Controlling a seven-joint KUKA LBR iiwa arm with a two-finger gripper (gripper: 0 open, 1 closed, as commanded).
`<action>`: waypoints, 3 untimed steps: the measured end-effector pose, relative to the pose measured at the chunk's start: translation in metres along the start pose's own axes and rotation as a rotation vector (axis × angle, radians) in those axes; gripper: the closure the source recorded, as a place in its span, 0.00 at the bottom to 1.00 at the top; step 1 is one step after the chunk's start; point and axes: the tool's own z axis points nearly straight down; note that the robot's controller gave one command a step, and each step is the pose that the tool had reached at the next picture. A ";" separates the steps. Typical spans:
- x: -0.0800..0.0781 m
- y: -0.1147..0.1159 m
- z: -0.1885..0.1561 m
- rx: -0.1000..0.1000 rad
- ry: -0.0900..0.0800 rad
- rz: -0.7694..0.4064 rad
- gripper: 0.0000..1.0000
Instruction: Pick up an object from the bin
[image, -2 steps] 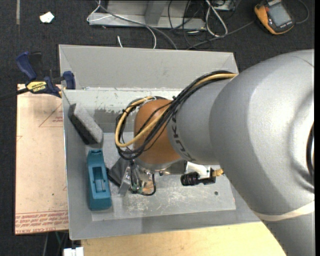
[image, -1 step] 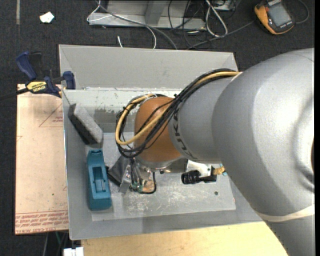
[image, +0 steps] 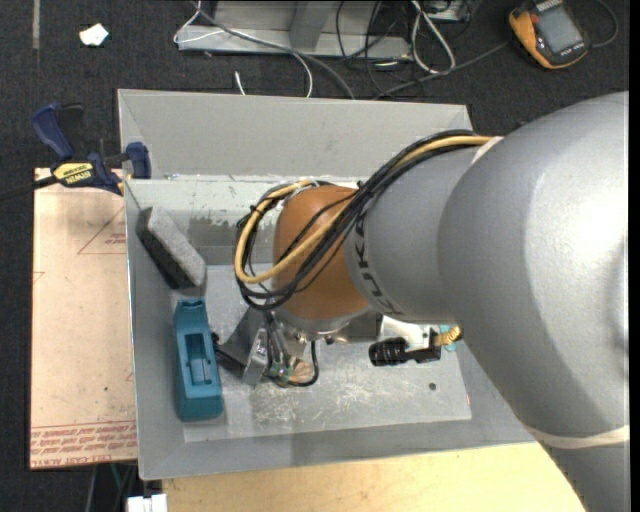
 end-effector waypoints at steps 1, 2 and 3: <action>-0.002 0.002 -0.035 -0.009 -0.008 -0.002 1.00; -0.001 0.002 -0.042 -0.007 -0.006 -0.003 1.00; -0.001 0.002 -0.053 -0.008 -0.006 -0.004 1.00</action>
Offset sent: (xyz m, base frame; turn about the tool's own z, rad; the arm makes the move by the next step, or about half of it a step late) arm 0.0023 0.0009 0.0526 -0.0017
